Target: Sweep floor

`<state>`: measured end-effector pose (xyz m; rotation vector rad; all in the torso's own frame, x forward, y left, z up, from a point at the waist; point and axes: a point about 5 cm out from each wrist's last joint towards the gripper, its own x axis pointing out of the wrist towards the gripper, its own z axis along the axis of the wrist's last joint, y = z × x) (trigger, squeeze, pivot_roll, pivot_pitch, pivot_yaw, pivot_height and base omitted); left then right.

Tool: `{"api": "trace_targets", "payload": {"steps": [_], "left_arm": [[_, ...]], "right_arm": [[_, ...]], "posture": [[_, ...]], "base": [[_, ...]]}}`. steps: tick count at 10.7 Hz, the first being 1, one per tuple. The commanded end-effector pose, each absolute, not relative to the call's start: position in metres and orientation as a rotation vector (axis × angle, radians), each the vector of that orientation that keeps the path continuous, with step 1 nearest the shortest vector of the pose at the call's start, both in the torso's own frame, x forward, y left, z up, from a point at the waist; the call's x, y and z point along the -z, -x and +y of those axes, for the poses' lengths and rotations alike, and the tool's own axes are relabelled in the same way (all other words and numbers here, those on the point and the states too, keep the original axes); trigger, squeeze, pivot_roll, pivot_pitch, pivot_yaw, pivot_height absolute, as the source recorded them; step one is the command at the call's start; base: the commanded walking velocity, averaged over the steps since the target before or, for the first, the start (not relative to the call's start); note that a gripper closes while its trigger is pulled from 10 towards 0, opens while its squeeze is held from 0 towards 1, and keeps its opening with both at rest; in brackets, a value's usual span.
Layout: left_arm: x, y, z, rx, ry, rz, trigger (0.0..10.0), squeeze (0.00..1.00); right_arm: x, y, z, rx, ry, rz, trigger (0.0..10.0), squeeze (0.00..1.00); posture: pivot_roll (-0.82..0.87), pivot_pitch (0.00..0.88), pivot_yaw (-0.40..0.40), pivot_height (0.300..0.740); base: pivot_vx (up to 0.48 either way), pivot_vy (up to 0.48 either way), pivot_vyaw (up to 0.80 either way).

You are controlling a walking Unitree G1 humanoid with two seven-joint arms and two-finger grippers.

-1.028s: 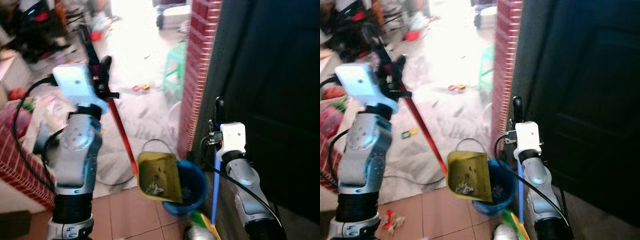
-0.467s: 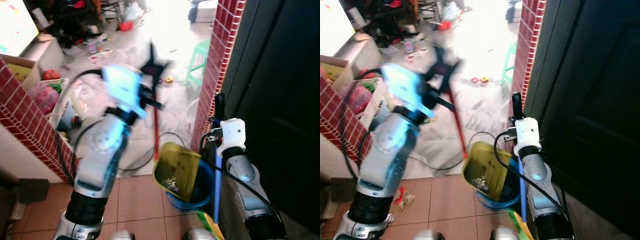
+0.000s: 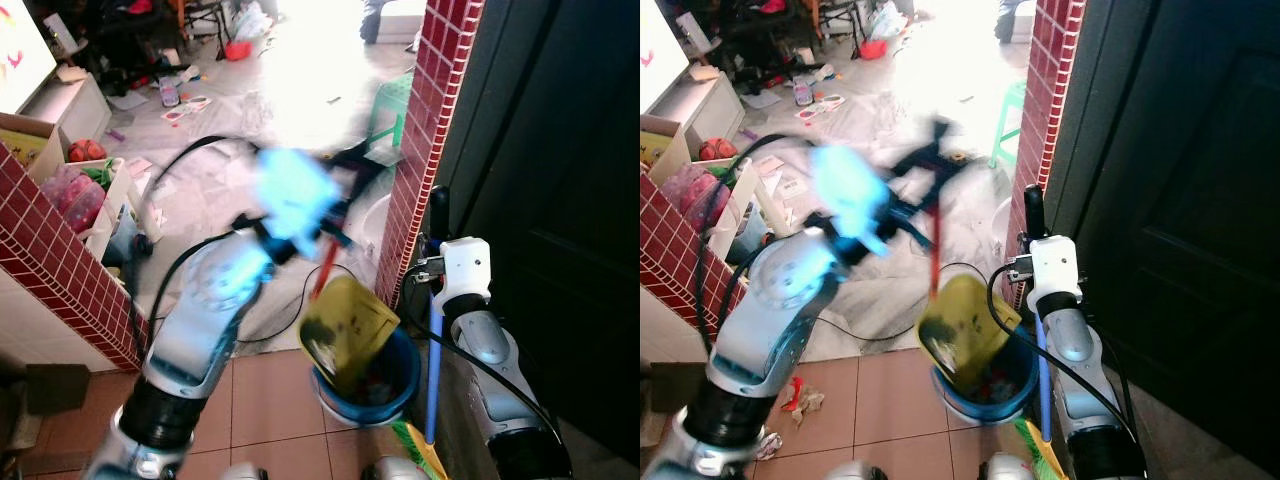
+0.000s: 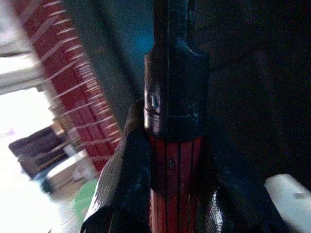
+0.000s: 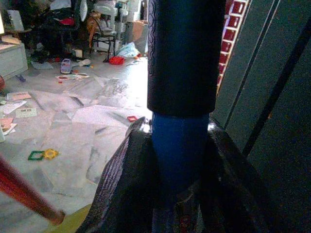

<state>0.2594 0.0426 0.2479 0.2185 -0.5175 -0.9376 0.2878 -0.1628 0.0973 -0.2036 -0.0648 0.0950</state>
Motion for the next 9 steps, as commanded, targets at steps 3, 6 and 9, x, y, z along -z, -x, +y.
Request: {"api": "trace_targets", "payload": {"steps": [3,6,9], "left_arm": [[-0.274,-0.262,0.044,0.889,-0.293,-0.629,10.0,0.0],[-0.284,-0.251,0.035,0.941,-0.329,-0.686,10.0,0.0],[-0.296,-0.269,0.055,0.727,-0.264,-0.723,10.0,0.0]], "right_arm": [[-0.101,-0.29,-0.16,-0.109,0.223,-0.088,10.0,0.0],[-0.099,-0.291,-0.159,-0.11,0.222,-0.086,10.0,0.0],[-0.099,-0.293,-0.158,-0.115,0.22,-0.088,10.0,0.0]], "posture": [[-0.13,0.0,0.061,0.74],[-0.13,0.0,0.062,0.74],[-0.13,0.0,0.059,0.74]], "base": [[0.0,0.0,0.0],[0.0,0.0,0.0],[0.0,0.0,0.0]]}}
